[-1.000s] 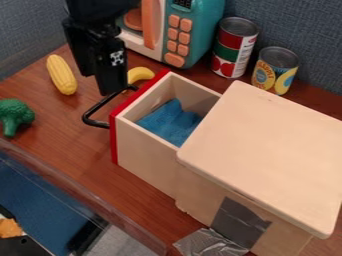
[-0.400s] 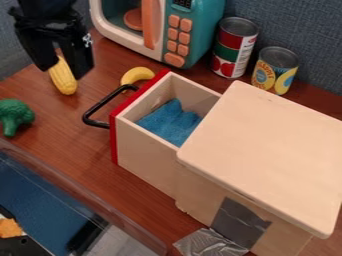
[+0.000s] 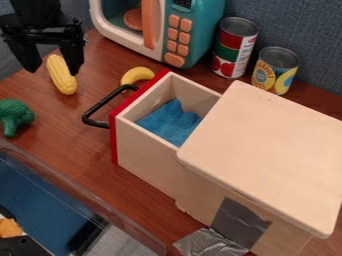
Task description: Put a white thing into the drawer
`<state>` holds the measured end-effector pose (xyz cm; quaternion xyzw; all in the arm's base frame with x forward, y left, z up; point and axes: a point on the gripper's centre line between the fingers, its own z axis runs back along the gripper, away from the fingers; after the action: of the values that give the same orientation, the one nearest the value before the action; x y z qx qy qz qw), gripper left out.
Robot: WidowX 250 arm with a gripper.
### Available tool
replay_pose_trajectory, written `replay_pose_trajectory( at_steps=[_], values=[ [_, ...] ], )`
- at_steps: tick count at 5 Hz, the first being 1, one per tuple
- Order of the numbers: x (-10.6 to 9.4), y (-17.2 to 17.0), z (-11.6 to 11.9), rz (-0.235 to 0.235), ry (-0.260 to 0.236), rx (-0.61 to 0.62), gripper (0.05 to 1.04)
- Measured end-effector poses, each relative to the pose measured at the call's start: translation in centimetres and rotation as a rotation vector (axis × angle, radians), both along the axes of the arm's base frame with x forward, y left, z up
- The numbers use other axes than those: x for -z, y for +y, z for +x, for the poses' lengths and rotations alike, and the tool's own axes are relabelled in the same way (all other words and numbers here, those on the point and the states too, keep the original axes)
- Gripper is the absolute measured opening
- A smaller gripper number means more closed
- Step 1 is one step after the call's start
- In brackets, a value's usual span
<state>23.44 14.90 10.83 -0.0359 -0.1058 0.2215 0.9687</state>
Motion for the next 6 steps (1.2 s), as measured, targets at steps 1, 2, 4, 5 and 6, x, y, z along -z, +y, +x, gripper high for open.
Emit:
replay_pose_trajectory(
  at_steps=[1,2,4,5,6],
  values=[
    [0.3,1.3,1.3,0.012,-0.007,-0.065,0.999],
    [1.1,2.7,2.1,0.006,-0.019,-0.132,0.999],
    [2.7,6.1,1.4,0.137,-0.077,-0.433,0.999],
    [3.3,7.0,1.6,0.167,-0.092,-0.502,0.999],
    [5.3,7.7,2.0,0.156,-0.061,-0.560,0.999]
  ],
)
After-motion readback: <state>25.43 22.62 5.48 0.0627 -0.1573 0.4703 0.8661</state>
